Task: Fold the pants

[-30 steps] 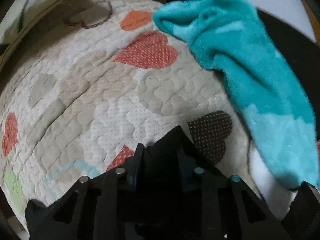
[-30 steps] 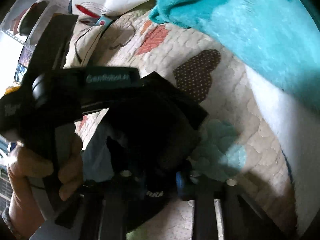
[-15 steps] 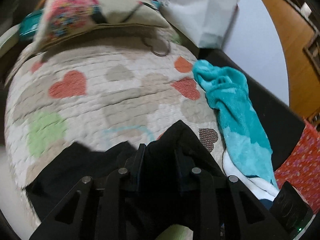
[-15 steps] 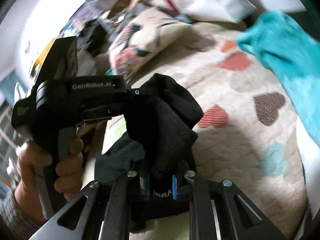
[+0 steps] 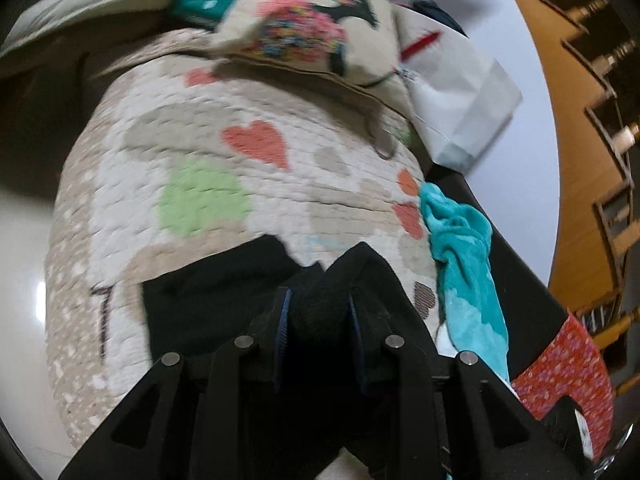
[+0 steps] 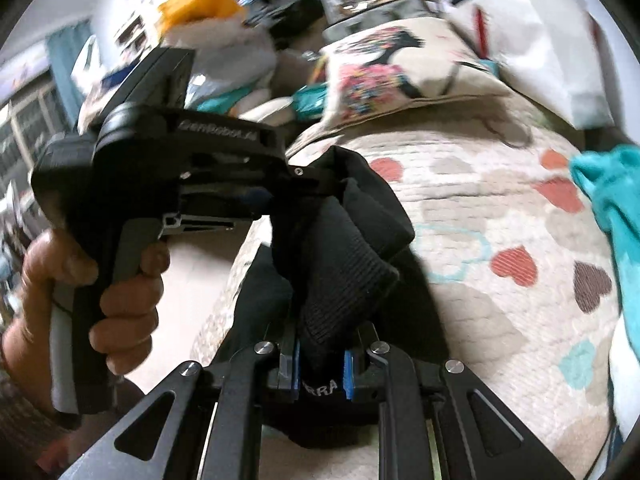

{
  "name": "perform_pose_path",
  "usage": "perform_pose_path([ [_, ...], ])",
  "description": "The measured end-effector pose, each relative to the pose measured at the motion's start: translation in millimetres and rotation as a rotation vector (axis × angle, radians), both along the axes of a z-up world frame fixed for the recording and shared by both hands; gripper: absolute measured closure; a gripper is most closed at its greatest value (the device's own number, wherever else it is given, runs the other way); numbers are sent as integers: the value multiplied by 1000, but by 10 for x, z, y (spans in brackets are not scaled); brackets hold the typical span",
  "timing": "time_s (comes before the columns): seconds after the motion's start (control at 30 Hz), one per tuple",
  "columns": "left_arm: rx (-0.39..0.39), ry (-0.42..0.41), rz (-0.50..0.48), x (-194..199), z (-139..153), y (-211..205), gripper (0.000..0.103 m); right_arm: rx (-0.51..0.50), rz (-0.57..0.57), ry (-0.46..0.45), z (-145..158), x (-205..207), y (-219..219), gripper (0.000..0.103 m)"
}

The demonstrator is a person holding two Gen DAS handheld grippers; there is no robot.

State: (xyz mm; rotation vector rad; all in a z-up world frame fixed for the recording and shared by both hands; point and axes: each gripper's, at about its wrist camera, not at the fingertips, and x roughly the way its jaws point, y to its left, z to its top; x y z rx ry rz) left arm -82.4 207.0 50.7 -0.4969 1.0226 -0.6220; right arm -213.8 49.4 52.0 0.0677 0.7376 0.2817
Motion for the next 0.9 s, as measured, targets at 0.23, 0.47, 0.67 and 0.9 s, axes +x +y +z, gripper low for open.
perform_pose_path([
  [0.23,-98,102,117,43,-375,681,64,-297,118,-38,-368,-88,687,72],
  [0.47,-134,162,279,-151,-542,1308,63,-306,246,-6,-466,-319,919,42],
  [0.67,-14,121,341,-401,-333,1323,63,-254,295,23,-296,-495,744,39],
  [0.9,40,-4,188,-552,-8,573,60,-181,170,9,-10,-606,124,34],
])
